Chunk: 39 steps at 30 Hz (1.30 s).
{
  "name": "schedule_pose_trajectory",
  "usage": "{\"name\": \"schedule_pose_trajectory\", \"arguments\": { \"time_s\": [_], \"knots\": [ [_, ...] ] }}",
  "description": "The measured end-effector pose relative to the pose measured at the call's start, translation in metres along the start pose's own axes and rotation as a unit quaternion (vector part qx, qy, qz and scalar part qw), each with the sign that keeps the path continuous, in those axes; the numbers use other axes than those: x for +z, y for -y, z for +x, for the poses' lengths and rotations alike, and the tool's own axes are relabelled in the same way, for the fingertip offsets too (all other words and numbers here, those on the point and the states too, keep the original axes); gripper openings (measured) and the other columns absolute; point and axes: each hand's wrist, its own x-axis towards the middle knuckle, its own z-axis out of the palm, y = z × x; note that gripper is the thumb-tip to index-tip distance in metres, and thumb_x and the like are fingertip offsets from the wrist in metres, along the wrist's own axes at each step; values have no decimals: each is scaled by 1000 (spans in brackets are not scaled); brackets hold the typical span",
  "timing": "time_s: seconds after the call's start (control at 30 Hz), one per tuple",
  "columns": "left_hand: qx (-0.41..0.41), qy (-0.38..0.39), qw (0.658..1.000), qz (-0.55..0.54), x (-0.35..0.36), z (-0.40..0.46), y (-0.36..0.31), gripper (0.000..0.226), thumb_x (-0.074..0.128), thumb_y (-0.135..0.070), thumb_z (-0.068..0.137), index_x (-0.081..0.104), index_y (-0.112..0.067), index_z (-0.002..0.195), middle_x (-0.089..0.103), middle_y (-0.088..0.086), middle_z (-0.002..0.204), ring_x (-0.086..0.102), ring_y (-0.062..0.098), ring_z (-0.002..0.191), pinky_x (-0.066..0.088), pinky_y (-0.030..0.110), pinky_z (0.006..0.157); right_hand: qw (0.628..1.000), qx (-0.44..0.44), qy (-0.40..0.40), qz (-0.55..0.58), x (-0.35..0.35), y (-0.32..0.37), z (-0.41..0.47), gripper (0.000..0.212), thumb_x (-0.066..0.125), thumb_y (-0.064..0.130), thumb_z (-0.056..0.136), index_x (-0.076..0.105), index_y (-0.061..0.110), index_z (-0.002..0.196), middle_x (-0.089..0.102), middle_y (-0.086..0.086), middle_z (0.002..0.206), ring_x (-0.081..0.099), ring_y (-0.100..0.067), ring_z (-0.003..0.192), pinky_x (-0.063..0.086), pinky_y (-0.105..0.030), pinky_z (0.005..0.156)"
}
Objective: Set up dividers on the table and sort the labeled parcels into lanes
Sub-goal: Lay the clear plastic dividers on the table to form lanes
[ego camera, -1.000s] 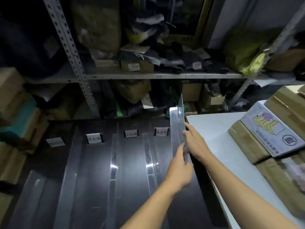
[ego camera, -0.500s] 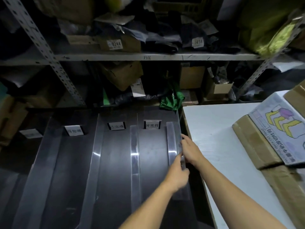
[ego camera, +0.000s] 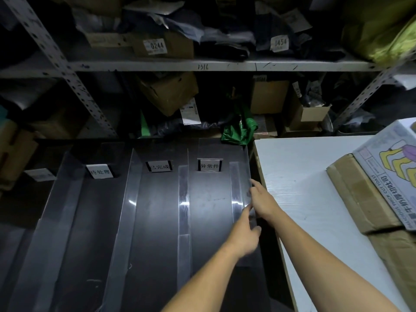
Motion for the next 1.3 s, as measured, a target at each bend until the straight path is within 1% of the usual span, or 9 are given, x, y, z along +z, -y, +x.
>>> {"name": "schedule_pose_trajectory", "arguments": {
  "time_s": [0.33,0.5,0.6,0.77,0.87,0.97,1.1,1.2,1.3],
  "knots": [
    [18,-11,1000,4,-9,-12,-3,64,51,-31,98,17,-37,152,34,-1,155,36,19,140,38,34,110,1000,16,-1,-14,-6,3,-14,56,34,42,103,27,20,154,34,-3,158,33,-25,144,26,-36,113],
    [51,-41,997,-36,-40,-31,-12,57,52,-27,97,28,-33,149,45,-5,142,51,9,118,48,31,98,985,-65,-154,-46,-8,30,-47,50,41,40,101,42,17,145,54,-9,142,51,-27,128,40,-36,100],
    [75,-70,991,-83,-75,-48,-23,49,53,-25,96,38,-35,142,53,-10,127,57,6,106,52,33,90,973,-143,-175,-48,2,61,-75,45,46,36,100,47,18,142,58,-3,137,55,-19,123,44,-34,101],
    [138,-135,978,-82,-147,-92,-29,30,53,-27,97,52,-38,125,61,-12,113,63,6,100,55,33,78,964,-230,-124,-40,46,122,-131,41,48,34,99,50,24,139,57,14,113,54,-2,104,38,-18,87],
    [171,-177,967,-72,-191,-131,-16,24,55,-25,97,57,-33,120,65,-10,108,63,5,99,54,26,82,962,-255,-92,-34,88,157,-164,40,50,32,98,51,25,137,56,17,106,52,7,92,35,-5,79],
    [192,-224,954,-45,-240,-175,16,21,57,-22,96,62,-33,113,69,-14,102,64,-1,96,53,22,83,960,-274,-47,-35,142,188,-200,38,50,32,98,52,25,136,60,14,106,55,2,91,38,-9,78],
    [181,-280,942,-33,-312,-232,69,25,58,-18,95,60,-42,105,68,-19,96,63,-3,94,48,12,77,961,-274,8,-19,224,221,-241,38,50,34,99,52,26,136,64,13,106,58,1,94,37,-1,76],
    [160,-349,923,-17,-361,-269,112,30,59,-16,94,57,-42,109,64,-21,98,61,-1,97,47,14,78,961,-271,49,-24,289,243,-266,38,50,35,99,53,25,135,68,6,107,63,-4,94,43,-10,79],
    [132,-430,893,29,-399,-301,165,41,57,-14,93,51,-34,128,59,-11,120,55,9,112,44,24,89,960,-264,90,-37,356,258,-284,38,49,37,99,52,24,135,69,3,112,67,-10,97,49,-24,85]
  ]
}}
